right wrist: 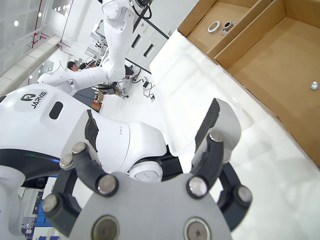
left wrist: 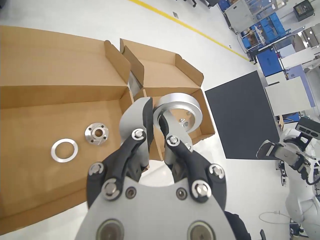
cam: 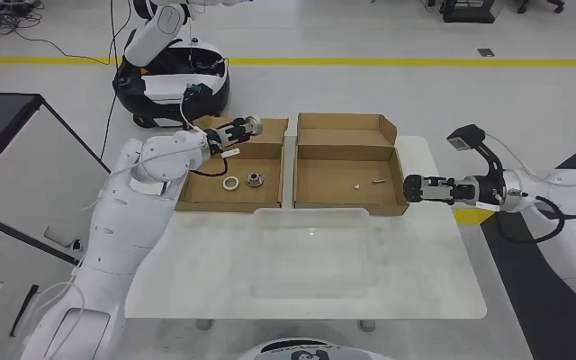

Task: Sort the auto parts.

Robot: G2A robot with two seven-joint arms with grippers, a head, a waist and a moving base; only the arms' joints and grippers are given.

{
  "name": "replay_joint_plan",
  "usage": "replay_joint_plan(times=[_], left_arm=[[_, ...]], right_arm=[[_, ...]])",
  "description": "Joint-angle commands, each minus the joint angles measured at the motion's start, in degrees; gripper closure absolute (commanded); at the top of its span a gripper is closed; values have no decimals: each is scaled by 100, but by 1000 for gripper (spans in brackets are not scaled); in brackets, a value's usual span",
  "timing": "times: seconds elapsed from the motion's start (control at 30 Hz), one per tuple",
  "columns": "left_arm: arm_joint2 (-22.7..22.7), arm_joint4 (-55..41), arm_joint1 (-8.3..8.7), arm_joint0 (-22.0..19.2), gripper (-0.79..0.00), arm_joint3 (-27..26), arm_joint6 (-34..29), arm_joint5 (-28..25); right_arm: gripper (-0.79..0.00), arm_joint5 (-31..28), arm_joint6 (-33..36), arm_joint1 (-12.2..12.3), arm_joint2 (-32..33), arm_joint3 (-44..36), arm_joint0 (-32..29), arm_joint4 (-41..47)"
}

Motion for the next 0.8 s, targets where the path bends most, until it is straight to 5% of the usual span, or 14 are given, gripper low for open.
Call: replay_joint_plan(times=[0.0, 0.2, 0.5, 0.77], left_arm=[[15, 286, 9, -25, 0, 67, 56, 305], [348, 1097, 5, -558, 0, 697, -824, 1426], [765, 1819, -4, -1153, 0, 1600, -2131, 1929], [1083, 1950, -90, -1587, 0, 2469, -2487, 1952]], right_arm=[[-785, 0, 0, 0, 0, 0, 0, 0], [-785, 0, 0, 0, 0, 0, 0, 0], [-785, 0, 0, 0, 0, 0, 0, 0], [-785, 0, 0, 0, 0, 0, 0, 0]])
